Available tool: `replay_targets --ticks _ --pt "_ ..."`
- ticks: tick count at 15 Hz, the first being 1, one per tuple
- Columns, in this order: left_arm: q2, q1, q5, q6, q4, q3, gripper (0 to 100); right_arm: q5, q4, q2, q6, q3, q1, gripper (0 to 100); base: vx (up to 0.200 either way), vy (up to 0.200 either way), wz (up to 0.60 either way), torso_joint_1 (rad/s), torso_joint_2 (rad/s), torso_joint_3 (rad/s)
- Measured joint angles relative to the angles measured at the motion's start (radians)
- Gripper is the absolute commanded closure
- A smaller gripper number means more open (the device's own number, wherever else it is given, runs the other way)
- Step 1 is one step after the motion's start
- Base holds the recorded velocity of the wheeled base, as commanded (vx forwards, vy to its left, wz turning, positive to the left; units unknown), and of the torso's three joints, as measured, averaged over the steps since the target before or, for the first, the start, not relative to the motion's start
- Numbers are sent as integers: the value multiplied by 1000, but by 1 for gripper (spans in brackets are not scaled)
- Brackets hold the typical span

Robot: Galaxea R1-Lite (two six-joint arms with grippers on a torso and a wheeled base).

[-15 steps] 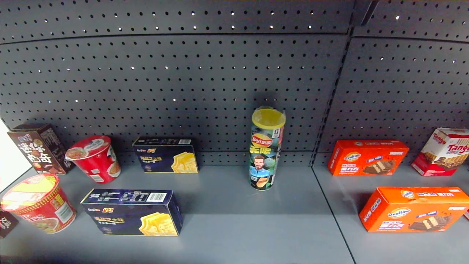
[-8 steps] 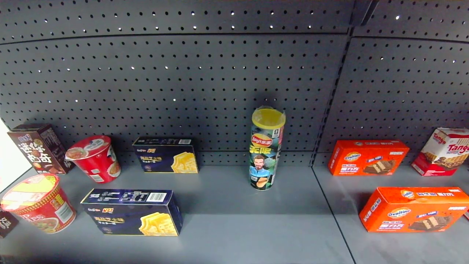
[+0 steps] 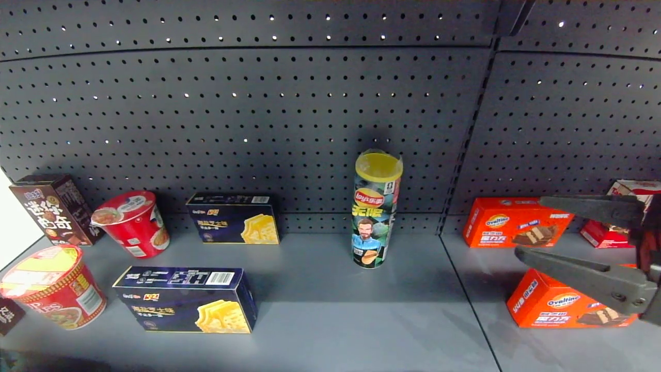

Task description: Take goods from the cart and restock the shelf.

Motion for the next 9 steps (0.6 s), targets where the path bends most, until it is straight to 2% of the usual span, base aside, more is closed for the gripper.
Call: replay_targets --ticks 2,5,7,9 --pt "32 -32 0 1 47 -42 100 1 -5 60 0 -7 8 0 0 0 0 0 0 0" --pt "91 -98 1 2 189 -152 100 13 -57 172 -14 -43 16 0 0 0 0 0 0 0" --pt "146 -156 3 4 217 -213 100 18 -81 251 -35 -79 18 0 0 0 0 0 0 0" --pt "208 -188 6 16 216 -241 100 18 -85 316 -49 -128 23 0 0 0 0 0 0 0"
